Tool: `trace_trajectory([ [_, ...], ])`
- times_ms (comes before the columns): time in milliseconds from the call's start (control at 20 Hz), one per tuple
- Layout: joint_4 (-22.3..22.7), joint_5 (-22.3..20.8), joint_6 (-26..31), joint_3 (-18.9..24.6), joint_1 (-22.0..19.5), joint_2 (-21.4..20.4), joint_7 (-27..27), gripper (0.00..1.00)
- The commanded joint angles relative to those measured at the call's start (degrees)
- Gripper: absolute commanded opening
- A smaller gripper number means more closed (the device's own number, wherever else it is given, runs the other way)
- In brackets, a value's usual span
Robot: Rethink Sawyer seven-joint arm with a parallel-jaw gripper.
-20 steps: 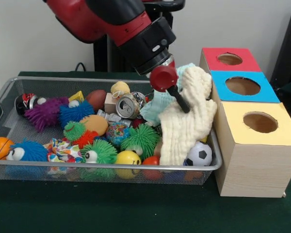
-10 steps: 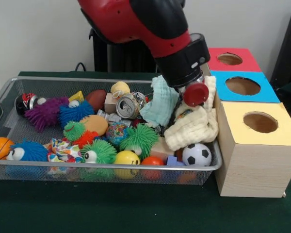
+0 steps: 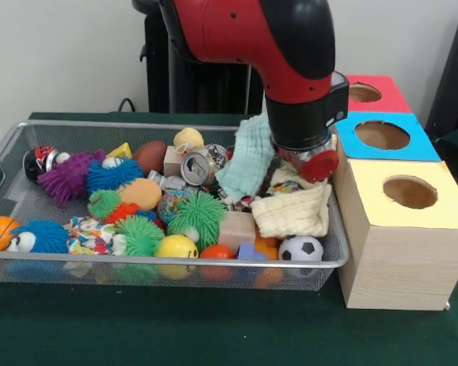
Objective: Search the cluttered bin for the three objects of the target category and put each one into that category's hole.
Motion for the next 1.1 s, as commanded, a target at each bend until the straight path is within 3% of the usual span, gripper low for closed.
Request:
trace_trajectory([
  [50,-13.4,-5.0,3.2,-19.0,0.9,8.9,5.0,0.00],
  [450,-16.8,-11.4,7.1,-22.6,0.1,9.3,2.4,0.00],
  [1100,-18.0,-18.4,10.7,-18.9,-5.6,6.2,-3.0,0.00],
])
